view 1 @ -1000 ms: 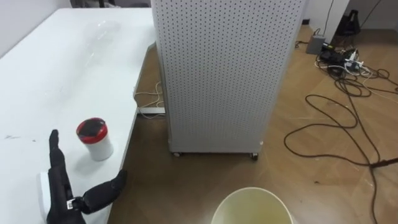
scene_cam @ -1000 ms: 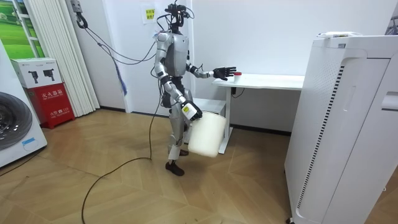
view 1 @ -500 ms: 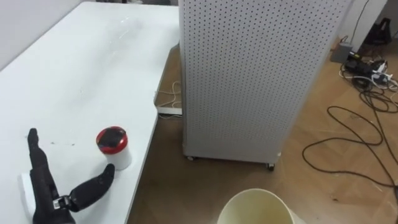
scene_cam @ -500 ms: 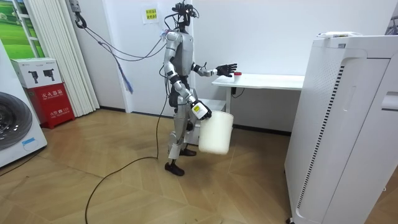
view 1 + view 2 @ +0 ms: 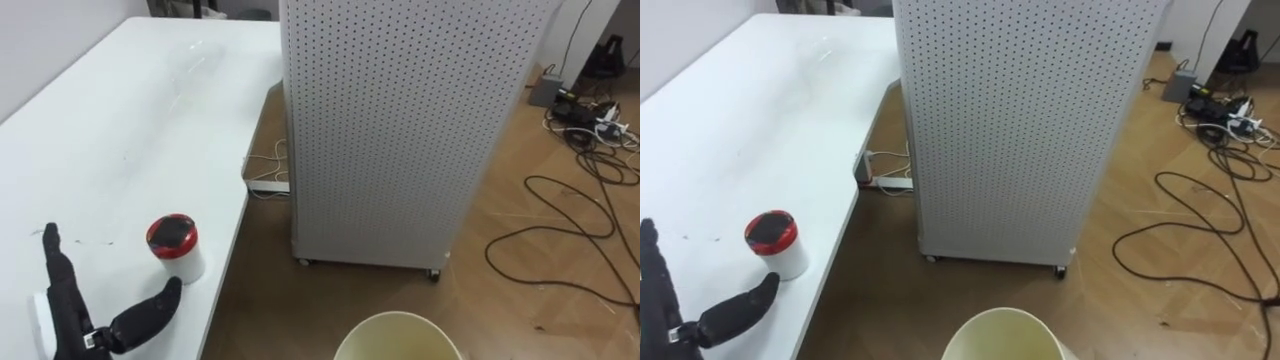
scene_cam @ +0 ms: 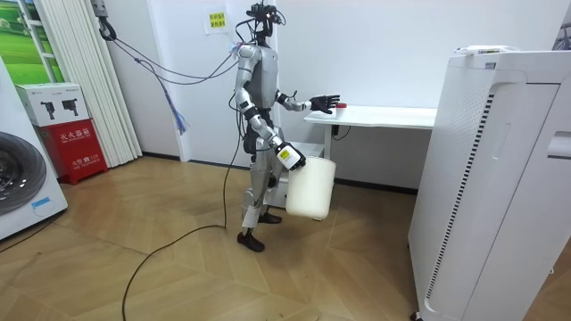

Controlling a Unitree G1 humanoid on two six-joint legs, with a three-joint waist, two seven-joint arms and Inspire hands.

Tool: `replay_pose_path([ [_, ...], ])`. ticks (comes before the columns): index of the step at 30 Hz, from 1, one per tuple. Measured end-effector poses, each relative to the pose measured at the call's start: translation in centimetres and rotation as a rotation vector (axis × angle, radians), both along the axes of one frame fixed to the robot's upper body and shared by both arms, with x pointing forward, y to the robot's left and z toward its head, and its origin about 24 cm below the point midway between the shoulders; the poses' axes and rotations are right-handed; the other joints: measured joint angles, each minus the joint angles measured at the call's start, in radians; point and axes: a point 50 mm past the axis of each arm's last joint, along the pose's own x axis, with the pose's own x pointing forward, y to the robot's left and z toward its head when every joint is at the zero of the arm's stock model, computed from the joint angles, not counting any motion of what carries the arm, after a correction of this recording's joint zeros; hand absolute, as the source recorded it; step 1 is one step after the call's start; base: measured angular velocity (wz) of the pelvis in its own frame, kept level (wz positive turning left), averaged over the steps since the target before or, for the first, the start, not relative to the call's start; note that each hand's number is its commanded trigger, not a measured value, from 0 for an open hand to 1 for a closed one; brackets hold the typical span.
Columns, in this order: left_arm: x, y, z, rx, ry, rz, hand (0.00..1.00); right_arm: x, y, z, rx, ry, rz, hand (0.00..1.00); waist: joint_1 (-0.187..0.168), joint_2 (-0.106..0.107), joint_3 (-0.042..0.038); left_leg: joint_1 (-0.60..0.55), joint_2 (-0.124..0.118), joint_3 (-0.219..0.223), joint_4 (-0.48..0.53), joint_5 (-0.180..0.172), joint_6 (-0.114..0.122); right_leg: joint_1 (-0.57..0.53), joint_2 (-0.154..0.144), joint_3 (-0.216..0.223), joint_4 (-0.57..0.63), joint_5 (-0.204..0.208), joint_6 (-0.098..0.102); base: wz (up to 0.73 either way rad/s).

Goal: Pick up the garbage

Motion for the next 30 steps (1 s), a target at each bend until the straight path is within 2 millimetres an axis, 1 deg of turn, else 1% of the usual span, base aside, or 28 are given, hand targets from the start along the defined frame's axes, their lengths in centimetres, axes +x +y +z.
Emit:
replay_pose_path([
  [4, -0.4, 0.2, -0.9, 0.001, 0.049, 0.009, 0.0, -0.1, 0.1, -0.1, 0.002, 0.001, -0.004, 1.0, -0.001, -0.001, 0.0005, 0.0, 0.0, 0.001, 0.0, 0.0, 0.0, -0.001, 0.0, 0.0, 0.0, 0.0, 0.0, 0.0],
  [6, -0.5, 0.3, -1.0, 0.001, 0.056, 0.01, 0.0, -0.1, 0.1, -0.1, 0.002, 0.001, -0.005, 1.0, -0.001, -0.001, 0.0005, 0.0, 0.0, 0.001, 0.0, 0.0, 0.0, -0.001, 0.0, 0.0, 0.0, 0.0, 0.0, 0.0],
  [18, -0.4, 0.1, -1.3, -0.003, 0.075, -0.027, 0.0, -0.1, 0.5, -0.1, -0.01, 0.005, 0.028, 1.0, -0.004, -0.003, -0.0001, -0.011, -0.001, 0.0, 0.003, 0.001, 0.002, -0.006, -0.001, -0.001, 0.002, 0.0, 0.0, 0.0],
  [22, -0.3, 0.0, -1.3, -0.005, 0.079, -0.048, 0.0, 0.0, 1.0, -0.3, 0.003, 0.005, 0.028, 1.0, -0.01, -0.003, -0.0004, -0.011, -0.001, -0.002, 0.003, 0.001, 0.002, -0.005, -0.002, -0.011, 0.002, 0.0, 0.0, 0.0],
  [30, -0.4, -0.3, -1.6, -0.014, 0.094, -0.059, 0.0, 0.0, 1.1, -0.3, 0.004, 0.005, 0.028, 1.0, -0.017, -0.003, -0.0003, -0.01, -0.001, -0.004, 0.003, 0.001, 0.002, -0.003, -0.002, -0.011, 0.001, 0.0, 0.0, 0.0],
])
